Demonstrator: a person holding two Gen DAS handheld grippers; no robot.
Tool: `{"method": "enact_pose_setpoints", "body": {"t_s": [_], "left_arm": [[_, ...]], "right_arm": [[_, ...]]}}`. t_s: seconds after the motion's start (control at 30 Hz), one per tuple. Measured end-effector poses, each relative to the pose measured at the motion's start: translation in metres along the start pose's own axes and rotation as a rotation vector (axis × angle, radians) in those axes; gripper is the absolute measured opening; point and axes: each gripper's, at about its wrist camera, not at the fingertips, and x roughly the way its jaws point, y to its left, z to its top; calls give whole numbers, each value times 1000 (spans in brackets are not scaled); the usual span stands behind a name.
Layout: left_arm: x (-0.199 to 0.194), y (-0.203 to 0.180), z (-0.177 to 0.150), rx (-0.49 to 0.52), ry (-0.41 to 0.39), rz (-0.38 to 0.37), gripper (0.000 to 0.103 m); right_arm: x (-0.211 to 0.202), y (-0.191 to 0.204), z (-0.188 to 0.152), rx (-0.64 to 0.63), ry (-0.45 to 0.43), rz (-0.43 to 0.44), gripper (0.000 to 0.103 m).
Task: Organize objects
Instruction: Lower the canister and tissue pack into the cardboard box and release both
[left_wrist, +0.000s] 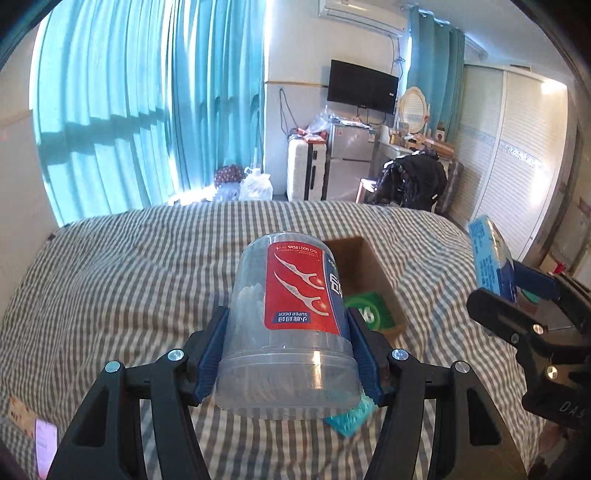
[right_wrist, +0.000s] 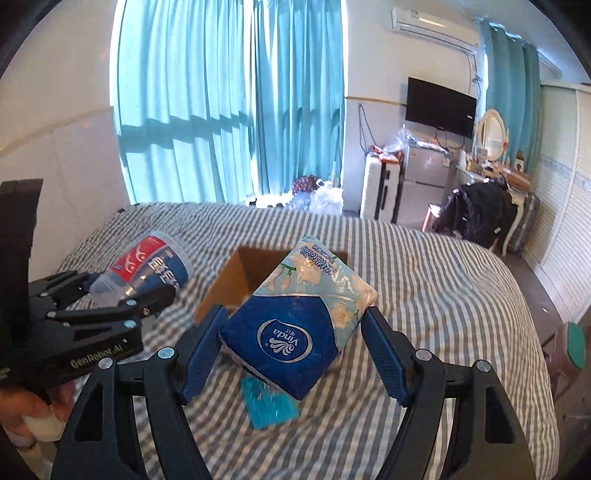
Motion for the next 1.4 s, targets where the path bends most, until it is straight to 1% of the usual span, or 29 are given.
{"method": "enact_pose_setpoints", "body": {"t_s": [0.1,0.23,0.33,0.43,0.5,0.63,0.8,0.9,1.0,1.07,1.1,1.13,1.17,1.2,1.27,1.33,1.4], "left_arm": [[22,2,17,10,4,-5,63],[59,3,32,13,18,-3,63],[91,2,32,18,58,-2,63],[122,2,28,18,95,-12,63],[140,3,24,0,116,-31,63],[173,4,13,7,162,-4,63],[203,5,6,27,207,-45,63],[212,2,0,42,208,-49,63],[221,1,-2,37,218,-72,63],[222,-1,-7,48,213,-67,65],[221,-2,-8,48,205,-66,67],[219,-1,-7,46,201,-66,75],[216,0,-6,44,197,-66,80],[210,4,-4,40,185,-62,86],[200,8,1,33,159,-61,87],[185,7,6,33,145,-62,88],[168,7,13,38,134,-56,89]], "right_arm": [[21,-4,20,2,-3,13,74],[55,-12,41,-14,5,0,74],[87,-19,56,-6,18,8,74],[120,-23,62,-3,43,10,74],[138,-26,60,-3,60,10,74],[184,-31,52,12,116,19,74],[228,-43,39,28,182,46,74],[244,-44,30,30,202,43,74],[255,-43,23,33,217,50,75],[261,-41,19,31,223,46,76],[260,-40,18,34,225,51,76],[261,-41,18,46,224,56,77],[259,-41,18,55,223,60,78],[257,-44,18,67,219,65,81],[247,-46,22,91,200,65,86],[230,-45,28,94,171,49,95],[215,-44,36,86,153,26,98]]}}
